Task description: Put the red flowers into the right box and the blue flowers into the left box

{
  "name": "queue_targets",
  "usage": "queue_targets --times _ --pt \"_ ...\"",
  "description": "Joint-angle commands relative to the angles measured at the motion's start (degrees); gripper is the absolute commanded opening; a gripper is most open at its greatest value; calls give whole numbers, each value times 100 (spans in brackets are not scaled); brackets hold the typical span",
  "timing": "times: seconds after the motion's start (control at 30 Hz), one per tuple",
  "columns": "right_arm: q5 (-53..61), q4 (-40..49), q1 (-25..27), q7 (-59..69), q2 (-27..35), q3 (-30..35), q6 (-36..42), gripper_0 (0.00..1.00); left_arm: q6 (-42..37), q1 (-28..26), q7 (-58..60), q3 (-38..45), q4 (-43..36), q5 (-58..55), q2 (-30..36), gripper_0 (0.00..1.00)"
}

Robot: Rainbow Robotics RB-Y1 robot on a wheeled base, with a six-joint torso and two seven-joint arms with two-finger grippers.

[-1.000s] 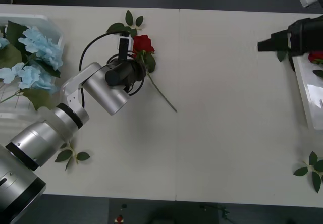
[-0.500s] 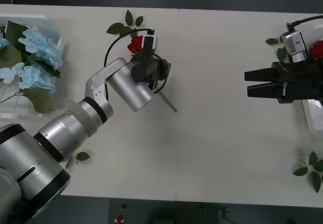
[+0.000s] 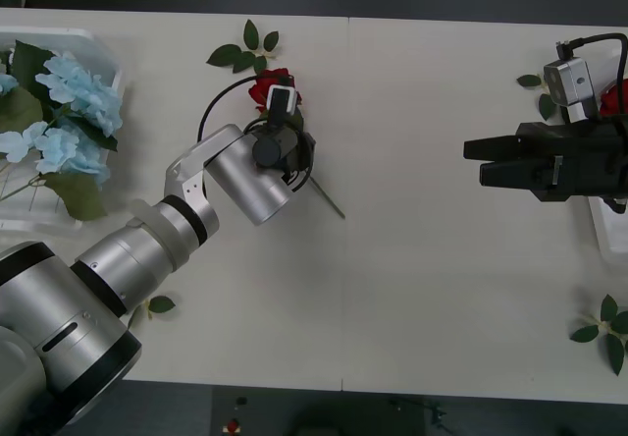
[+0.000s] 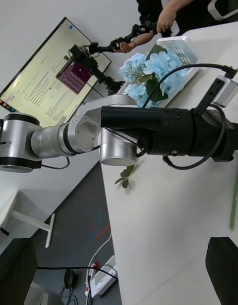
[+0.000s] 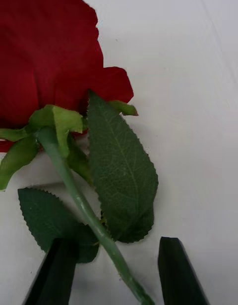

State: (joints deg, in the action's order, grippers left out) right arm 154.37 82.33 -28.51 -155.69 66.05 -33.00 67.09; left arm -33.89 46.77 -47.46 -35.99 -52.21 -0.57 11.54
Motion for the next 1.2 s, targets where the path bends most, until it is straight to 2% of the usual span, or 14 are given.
queue_targets --times 0.03,0.2,0.4,0.63,0.77,0.8,0.87,1.0,1.1,1.2 --pt "23 46 214 69 -13 382 15 100 -56 148 -9 -14 -78 22 -29 0" --pt "23 46 346 69 -13 496 15 100 -47 148 149 57 -369 13 -3 0" --pt "23 46 540 69 -13 672 -3 100 -47 42 800 145 -1335 -40 270 0" --pt "23 187 768 69 -13 874 -3 100 -47 -705 721 751 -3533 -1182 1087 0" --pt "23 319 874 69 -13 980 -38 100 -65 -1083 237 1199 -4394 -2360 1535 0" --pt "23 380 917 69 -13 1006 -56 100 -232 -1223 -114 1445 -4666 -2993 1702 0" --pt "23 424 944 69 -13 1033 -73 100 -663 -1355 -519 1771 -4939 -3511 1799 0" --pt "23 565 988 69 -13 1059 -126 100 -2324 -1592 -1617 2948 -5510 -4619 1782 0" --pt "23 627 988 69 -13 1068 -126 100 -3326 -1628 -2549 3783 -5545 -5612 1579 0" --pt "23 723 988 69 -13 1059 -144 100 -3871 -1636 -3577 4363 -5317 -6447 1386 0"
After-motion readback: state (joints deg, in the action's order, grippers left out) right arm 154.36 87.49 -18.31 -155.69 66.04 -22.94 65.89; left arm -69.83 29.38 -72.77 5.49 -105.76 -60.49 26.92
